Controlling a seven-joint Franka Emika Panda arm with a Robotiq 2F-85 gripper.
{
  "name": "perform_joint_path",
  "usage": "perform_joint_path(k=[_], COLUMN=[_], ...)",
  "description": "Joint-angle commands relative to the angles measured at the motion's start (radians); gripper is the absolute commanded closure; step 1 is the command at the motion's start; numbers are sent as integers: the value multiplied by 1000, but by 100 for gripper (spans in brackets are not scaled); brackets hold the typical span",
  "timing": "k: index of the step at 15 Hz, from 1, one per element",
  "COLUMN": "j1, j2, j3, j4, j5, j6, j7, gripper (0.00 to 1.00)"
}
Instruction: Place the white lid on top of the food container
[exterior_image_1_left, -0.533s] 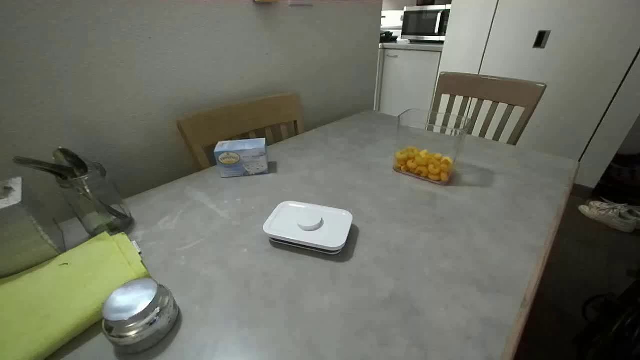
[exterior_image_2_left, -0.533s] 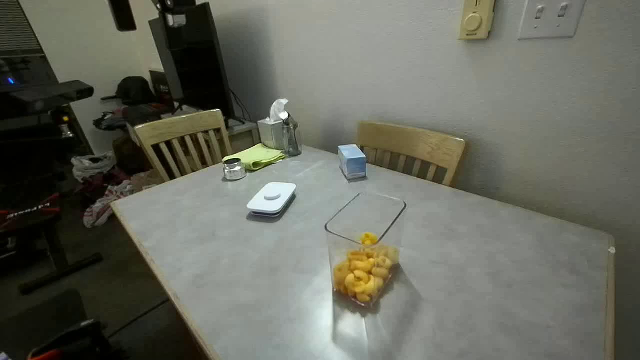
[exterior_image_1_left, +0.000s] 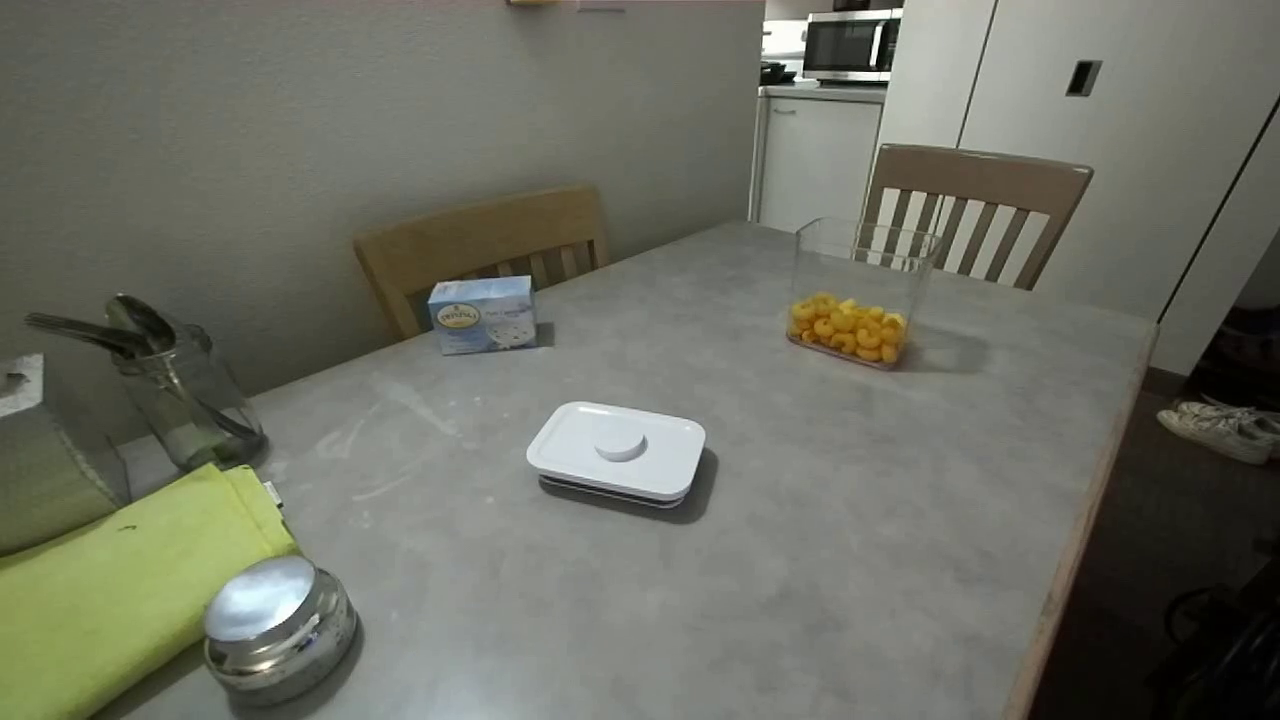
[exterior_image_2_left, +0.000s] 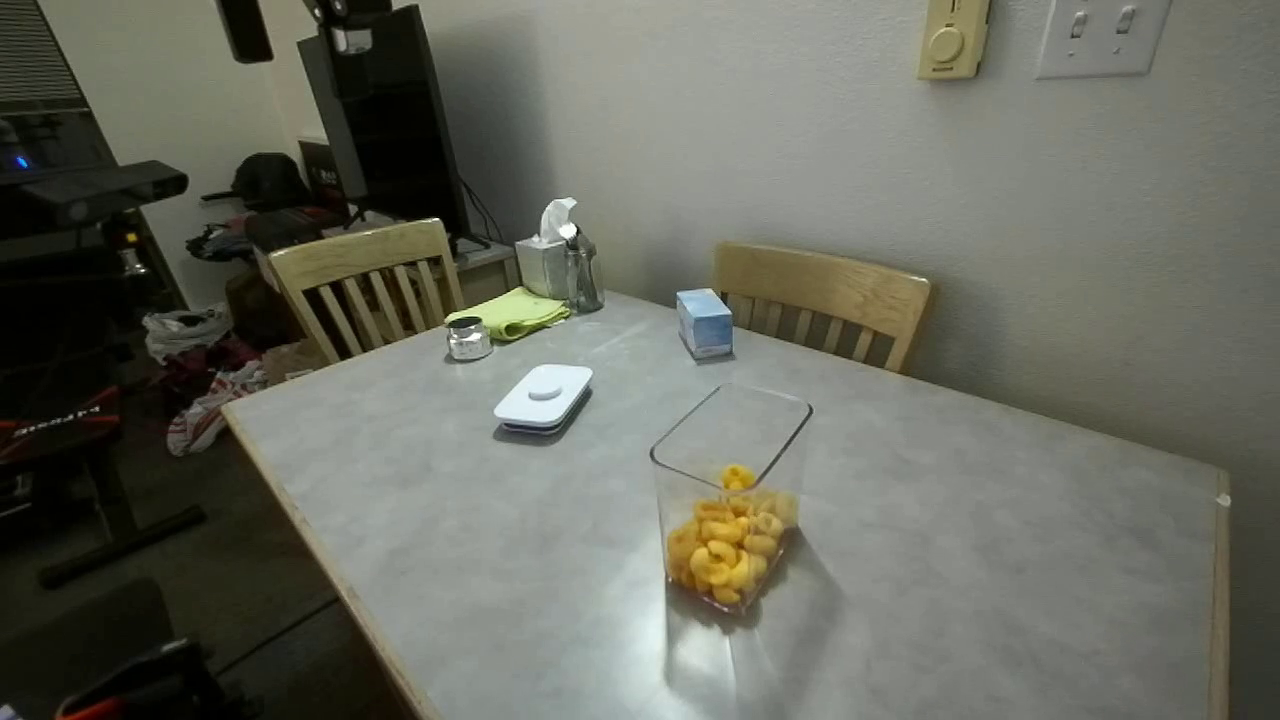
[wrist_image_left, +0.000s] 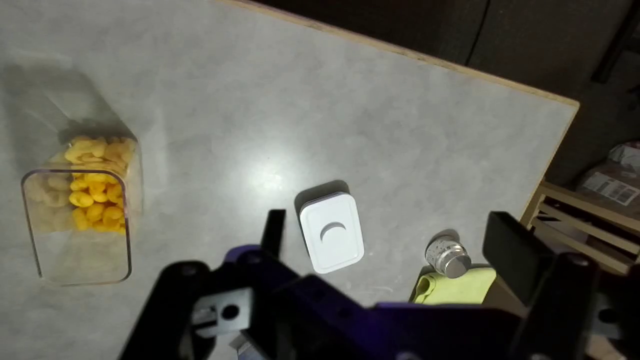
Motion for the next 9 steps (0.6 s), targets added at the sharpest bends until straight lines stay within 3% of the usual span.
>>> perform_joint_path(k=[1,9], j1=[-29,-23], j2=[-5,40], j3=[23,30], j4=[-7,7], j5=[20,-2], j6=[-6,38], j7=[-19,-66], gripper=[0,0])
